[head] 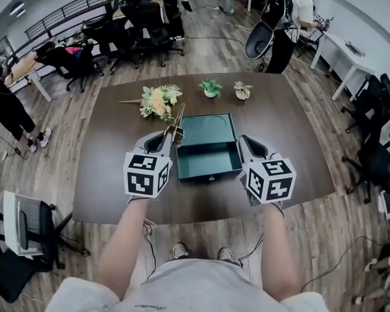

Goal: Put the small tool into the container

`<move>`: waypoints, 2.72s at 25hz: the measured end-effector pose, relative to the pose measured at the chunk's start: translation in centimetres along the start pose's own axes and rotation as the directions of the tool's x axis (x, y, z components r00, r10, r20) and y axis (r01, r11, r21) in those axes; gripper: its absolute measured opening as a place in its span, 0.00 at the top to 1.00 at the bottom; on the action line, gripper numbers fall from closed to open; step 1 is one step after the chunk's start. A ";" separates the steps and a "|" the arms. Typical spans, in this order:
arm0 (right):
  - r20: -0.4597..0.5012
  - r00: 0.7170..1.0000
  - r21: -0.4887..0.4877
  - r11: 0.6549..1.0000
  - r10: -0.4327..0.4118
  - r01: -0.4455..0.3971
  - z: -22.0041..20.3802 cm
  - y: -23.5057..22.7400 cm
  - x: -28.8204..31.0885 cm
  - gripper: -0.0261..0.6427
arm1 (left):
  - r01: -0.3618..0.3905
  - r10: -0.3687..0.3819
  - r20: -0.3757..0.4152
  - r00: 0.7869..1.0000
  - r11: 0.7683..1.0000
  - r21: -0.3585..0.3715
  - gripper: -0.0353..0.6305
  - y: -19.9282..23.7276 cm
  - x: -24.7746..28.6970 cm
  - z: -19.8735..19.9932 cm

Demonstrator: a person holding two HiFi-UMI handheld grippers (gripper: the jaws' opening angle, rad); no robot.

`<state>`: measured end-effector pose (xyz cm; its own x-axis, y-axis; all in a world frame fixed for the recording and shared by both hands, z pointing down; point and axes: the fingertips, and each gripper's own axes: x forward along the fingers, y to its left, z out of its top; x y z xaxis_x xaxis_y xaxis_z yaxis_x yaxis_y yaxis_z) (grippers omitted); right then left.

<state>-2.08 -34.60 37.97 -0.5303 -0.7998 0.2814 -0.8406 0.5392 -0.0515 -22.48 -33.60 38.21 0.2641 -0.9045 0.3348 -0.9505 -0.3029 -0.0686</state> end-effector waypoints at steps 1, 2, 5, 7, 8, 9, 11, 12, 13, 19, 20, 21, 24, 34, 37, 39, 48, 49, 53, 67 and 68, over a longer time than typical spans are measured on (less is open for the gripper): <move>0.001 1.000 0.003 1.000 -0.015 0.015 0.1 0.1 0.0 0.96 | 0.014 -0.014 0.000 1.000 1.000 0.006 0.94 0.1 0.2 0.0; 0.002 1.000 0.007 1.000 -0.029 0.029 0.2 0.1 -0.1 0.96 | 0.027 -0.027 -0.001 1.000 1.000 0.012 0.94 0.2 0.3 0.0; 0.008 0.998 0.024 0.998 -0.065 0.065 0.3 0.0 -0.5 0.96 | 0.062 -0.062 -0.012 0.998 0.998 0.028 0.94 0.0 0.6 -0.4; 0.006 0.997 0.022 0.997 -0.077 0.077 0.1 0.2 -0.9 0.96 | 0.079 -0.079 -0.019 0.997 0.996 0.036 0.94 -0.2 0.6 -0.7; 0.005 0.997 0.019 0.997 -0.081 0.081 0.1 0.3 -1.0 0.96 | 0.086 -0.085 -0.021 0.996 0.995 0.042 0.94 -0.4 0.7 -0.7; 0.002 0.997 0.016 0.996 -0.082 0.082 0.0 0.3 -1.1 0.96 | 0.091 -0.090 -0.024 0.996 0.995 0.048 0.94 -0.5 0.7 -0.8; -0.003 0.997 0.012 0.997 -0.081 0.081 -0.2 0.4 -1.3 0.96 | 0.104 -0.102 -0.032 0.994 0.993 0.062 0.94 -0.7 1.1 -0.9; -0.006 0.997 0.011 0.997 -0.079 0.079 -0.3 0.4 -1.3 0.96 | 0.112 -0.110 -0.039 0.993 0.991 0.067 0.94 -0.9 1.3 -1.0; -0.008 0.997 0.010 0.997 -0.076 0.076 -0.4 0.4 -1.4 0.96 | 0.121 -0.118 -0.048 0.992 0.990 0.071 0.94 -1.0 1.6 -1.1; -0.024 0.998 0.003 0.998 -0.061 0.061 -1.2 0.6 -1.5 0.96 | 0.199 -0.186 -0.100 0.977 0.970 0.142 0.94 -2.9 2.6 -1.6; -0.027 0.998 0.004 0.998 -0.058 0.058 -1.3 0.6 -1.5 0.96 | 0.214 -0.198 -0.111 0.974 0.964 0.156 0.94 -3.3 2.8 -1.6; -0.030 0.998 0.005 0.998 -0.055 0.055 -1.4 0.5 -1.6 0.96 | 0.229 -0.210 -0.124 0.970 0.958 0.172 0.94 -3.7 3.1 -1.7; -0.035 0.998 0.008 0.999 -0.050 0.051 -1.7 0.4 -1.7 0.96 | 0.270 -0.237 -0.165 0.957 0.937 0.221 0.94 -4.8 4.0 -2.1; -0.041 0.998 0.007 0.999 -0.049 0.049 -2.4 0.4 -2.2 0.96 | 0.390 -0.305 -0.281 0.910 0.861 0.328 0.94 -8.0 6.0 -4.3; -0.050 0.997 0.014 0.998 -0.057 0.058 -2.8 0.3 -2.2 0.95 | 0.426 -0.325 -0.308 0.894 0.829 0.362 0.94 -8.8 6.5 -4.9; -0.054 0.996 0.014 0.998 -0.065 0.066 -2.9 0.5 -2.1 0.96 | 0.448 -0.332 -0.330 0.884 0.806 0.387 0.94 -9.1 6.5 -5.2; -0.065 0.990 0.028 0.991 -0.126 0.128 -3.3 2.0 -1.3 0.96 | 0.535 -0.391 -0.380 0.838 0.728 0.429 0.94 -9.4 6.7 -6.7; -0.065 0.989 0.029 0.990 -0.135 0.137 -3.3 2.3 -1.3 0.95 | 0.542 -0.396 -0.385 0.834 0.721 0.432 0.94 -9.4 6.7 -6.8; -0.072 0.985 0.030 0.987 -0.158 0.160 -3.6 3.1 -1.3 0.96 | 0.567 -0.408 -0.407 0.817 0.696 0.439 0.94 -9.2 6.6 -7.6; -0.107 0.989 0.015 0.994 -0.102 0.104 -5.0 1.1 0.2 0.96 | 0.579 -0.379 -0.465 0.800 0.693 0.429 0.94 -10.9 9.2 -9.8; -0.111 0.989 0.014 0.995 -0.094 0.096 -5.1 0.8 0.3 0.96 | 0.578 -0.374 -0.471 0.799 0.693 0.431 0.94 -11.1 9.6 -9.9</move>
<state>-2.34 -33.08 42.94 -0.4331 -0.8127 0.3898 -0.8893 0.4558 -0.0376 -11.05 -35.95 51.48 0.4891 -0.4680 0.7360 -0.4359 -0.8621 -0.2586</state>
